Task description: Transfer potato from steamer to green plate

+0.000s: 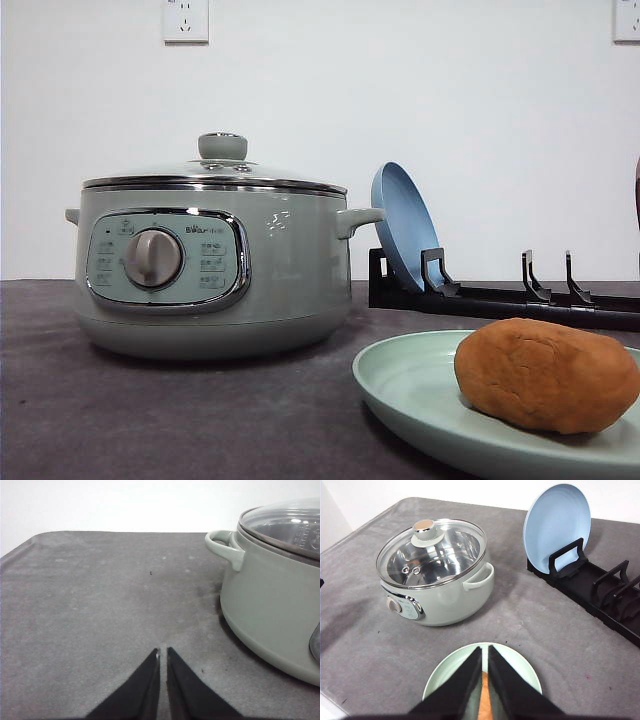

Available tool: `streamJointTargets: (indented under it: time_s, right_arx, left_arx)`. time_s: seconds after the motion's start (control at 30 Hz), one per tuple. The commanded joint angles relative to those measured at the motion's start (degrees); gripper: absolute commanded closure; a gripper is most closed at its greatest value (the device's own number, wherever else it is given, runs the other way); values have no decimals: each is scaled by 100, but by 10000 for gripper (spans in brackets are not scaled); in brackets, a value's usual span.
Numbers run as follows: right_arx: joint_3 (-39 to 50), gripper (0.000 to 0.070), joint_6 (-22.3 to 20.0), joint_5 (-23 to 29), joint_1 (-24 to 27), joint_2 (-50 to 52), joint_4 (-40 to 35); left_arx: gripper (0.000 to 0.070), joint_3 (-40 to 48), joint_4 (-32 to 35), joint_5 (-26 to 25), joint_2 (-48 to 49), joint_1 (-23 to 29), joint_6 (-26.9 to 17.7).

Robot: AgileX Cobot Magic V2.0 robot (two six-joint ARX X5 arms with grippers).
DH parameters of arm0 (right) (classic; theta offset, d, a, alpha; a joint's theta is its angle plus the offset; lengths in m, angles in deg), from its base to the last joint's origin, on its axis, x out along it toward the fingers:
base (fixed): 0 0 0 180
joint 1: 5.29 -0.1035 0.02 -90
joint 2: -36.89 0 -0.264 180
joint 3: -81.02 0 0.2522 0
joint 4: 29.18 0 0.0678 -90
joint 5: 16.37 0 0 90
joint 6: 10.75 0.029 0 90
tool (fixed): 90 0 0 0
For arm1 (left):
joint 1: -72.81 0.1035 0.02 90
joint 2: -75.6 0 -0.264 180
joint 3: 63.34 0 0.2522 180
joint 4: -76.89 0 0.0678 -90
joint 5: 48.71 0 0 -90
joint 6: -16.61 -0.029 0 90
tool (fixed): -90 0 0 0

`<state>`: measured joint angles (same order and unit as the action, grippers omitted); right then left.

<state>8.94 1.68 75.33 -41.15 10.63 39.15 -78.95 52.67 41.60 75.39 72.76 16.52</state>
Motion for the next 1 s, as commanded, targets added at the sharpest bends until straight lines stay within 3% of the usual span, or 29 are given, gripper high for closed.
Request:
streamJointTargets:
  time_s: [0.0, 0.63, 0.77, 0.97]
  right_arx:
    - [-52, 692, 59, 21, -39, -13, -63]
    - [-33, 692, 58, 64, 28, 0, -131]
    - [400, 692, -177, 65, 657, 169, -785]
    - [2234, 692, -225, 21, 2140, 1060, -3011]
  left_arx:
    - [682, 117, -39, 17, 3, 9, -32]
    - [682, 116, -41, 16, 2, 4, -32]
    - [683, 116, -42, 17, 2, 4, -32]
    - [683, 116, -41, 15, 2, 4, -32]
